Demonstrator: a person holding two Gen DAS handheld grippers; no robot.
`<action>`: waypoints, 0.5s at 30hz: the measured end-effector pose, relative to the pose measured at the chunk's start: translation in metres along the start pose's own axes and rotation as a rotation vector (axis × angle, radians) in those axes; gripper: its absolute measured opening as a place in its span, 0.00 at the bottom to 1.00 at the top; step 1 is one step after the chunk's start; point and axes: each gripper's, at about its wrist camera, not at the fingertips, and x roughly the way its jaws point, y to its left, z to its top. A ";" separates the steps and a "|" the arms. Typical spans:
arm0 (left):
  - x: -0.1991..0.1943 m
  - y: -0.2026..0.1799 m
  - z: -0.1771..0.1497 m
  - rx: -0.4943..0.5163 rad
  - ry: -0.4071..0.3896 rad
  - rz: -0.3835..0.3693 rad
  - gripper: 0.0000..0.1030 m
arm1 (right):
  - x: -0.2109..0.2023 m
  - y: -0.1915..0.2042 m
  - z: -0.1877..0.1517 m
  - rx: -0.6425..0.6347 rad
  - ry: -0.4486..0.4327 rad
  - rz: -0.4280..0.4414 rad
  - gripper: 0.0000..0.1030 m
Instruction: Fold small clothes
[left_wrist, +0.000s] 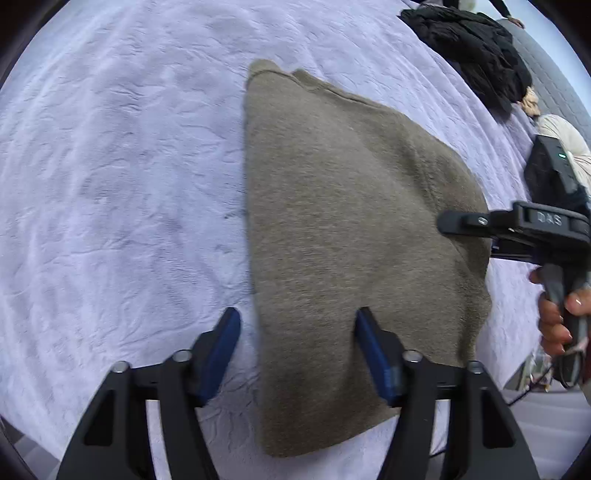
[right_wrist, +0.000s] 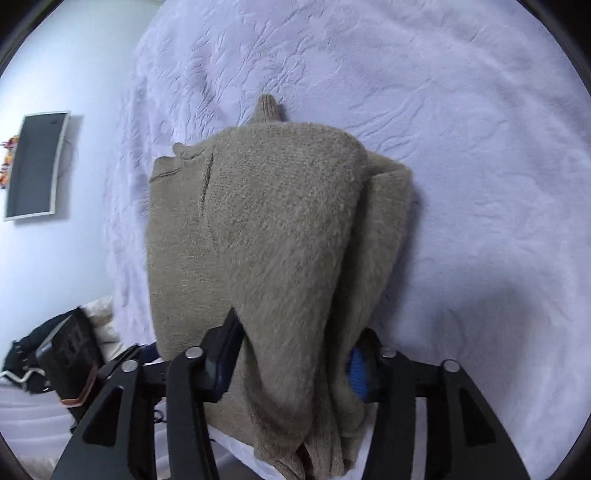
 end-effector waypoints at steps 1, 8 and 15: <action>-0.003 0.000 -0.001 -0.002 -0.010 0.014 0.69 | -0.007 0.008 -0.002 -0.021 -0.014 -0.063 0.56; -0.031 0.024 -0.020 -0.006 -0.018 0.126 1.00 | -0.040 0.043 -0.041 -0.076 -0.080 -0.313 0.79; -0.034 0.006 -0.021 -0.010 -0.004 0.196 1.00 | -0.038 0.053 -0.087 -0.097 -0.110 -0.450 0.86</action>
